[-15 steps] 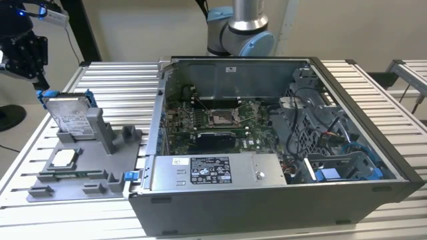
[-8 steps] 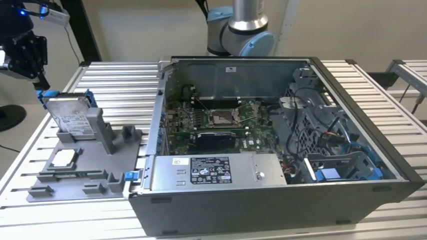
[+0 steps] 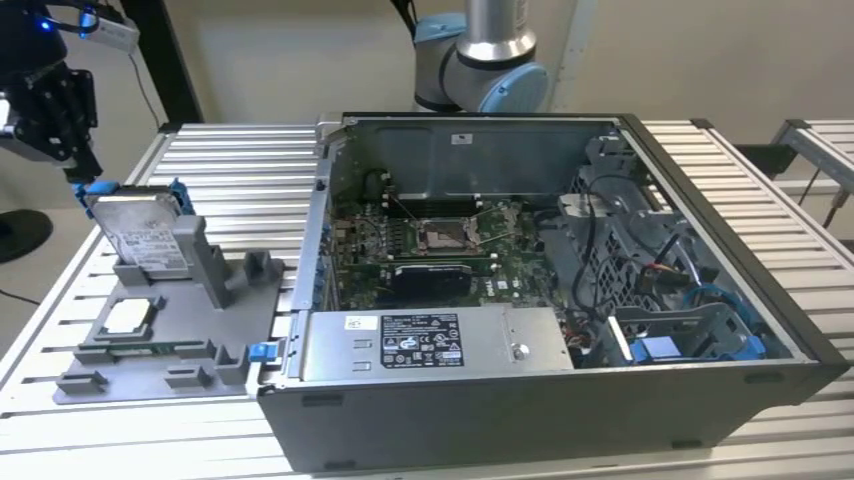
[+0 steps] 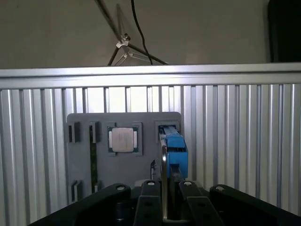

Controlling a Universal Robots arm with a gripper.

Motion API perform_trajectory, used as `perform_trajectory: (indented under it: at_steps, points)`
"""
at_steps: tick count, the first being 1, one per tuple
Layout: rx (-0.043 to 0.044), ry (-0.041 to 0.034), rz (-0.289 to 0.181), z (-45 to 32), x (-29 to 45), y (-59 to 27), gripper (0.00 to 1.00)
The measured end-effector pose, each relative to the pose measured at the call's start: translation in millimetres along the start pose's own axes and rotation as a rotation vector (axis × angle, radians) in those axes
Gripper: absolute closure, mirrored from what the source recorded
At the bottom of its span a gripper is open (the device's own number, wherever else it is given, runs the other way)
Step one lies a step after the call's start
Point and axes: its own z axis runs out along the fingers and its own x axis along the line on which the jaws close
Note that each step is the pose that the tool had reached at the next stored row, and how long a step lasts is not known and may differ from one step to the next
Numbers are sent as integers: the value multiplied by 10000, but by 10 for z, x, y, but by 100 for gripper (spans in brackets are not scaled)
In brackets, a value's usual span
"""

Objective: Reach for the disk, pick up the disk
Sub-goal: 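Pick up the disk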

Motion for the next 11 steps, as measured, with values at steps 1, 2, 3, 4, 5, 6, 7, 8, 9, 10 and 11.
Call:
perform_trajectory:
  at_steps: [1,2,3,4,5,6,7,8,9,10,11]
  points:
    - [0,0,-9,0,0,0,0]
    - [0,0,-18,0,0,0,0]
    - [0,0,-27,0,0,0,0]
    - [0,1,-36,0,0,0,0]
    - [0,1,-46,0,0,0,0]
    - [0,1,-56,0,0,0,0]
    - [1,1,-64,0,0,0,0]
    - [0,2,-74,0,0,0,0]
    - [1,2,-80,0,0,0,0]
    - [5,1,-78,6,-4,0,0]
    - [4,0,-79,17,-4,0,0]
